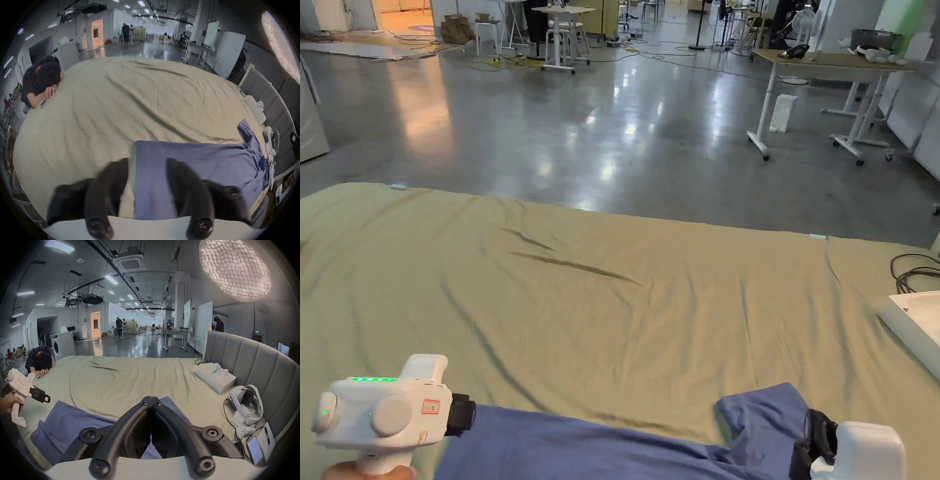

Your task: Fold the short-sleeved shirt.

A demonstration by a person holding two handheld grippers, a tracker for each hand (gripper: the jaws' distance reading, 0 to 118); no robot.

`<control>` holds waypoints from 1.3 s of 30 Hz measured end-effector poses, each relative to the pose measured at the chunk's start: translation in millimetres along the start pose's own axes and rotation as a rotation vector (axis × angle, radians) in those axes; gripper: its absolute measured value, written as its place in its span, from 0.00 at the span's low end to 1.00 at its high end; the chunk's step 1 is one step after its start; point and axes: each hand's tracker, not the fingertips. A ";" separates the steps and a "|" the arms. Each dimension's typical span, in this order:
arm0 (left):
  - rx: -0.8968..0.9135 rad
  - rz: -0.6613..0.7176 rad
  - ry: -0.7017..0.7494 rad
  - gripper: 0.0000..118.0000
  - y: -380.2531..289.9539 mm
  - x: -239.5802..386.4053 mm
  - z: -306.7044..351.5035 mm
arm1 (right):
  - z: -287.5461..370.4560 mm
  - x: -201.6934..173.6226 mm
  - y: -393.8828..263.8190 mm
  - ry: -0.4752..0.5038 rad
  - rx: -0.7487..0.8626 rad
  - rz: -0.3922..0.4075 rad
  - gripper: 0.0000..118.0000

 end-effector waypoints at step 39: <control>0.054 -0.044 -0.056 0.04 0.5 12.0 -11.1 | -194.0 123.7 -17.0 0.018 -0.663 0.035 0.61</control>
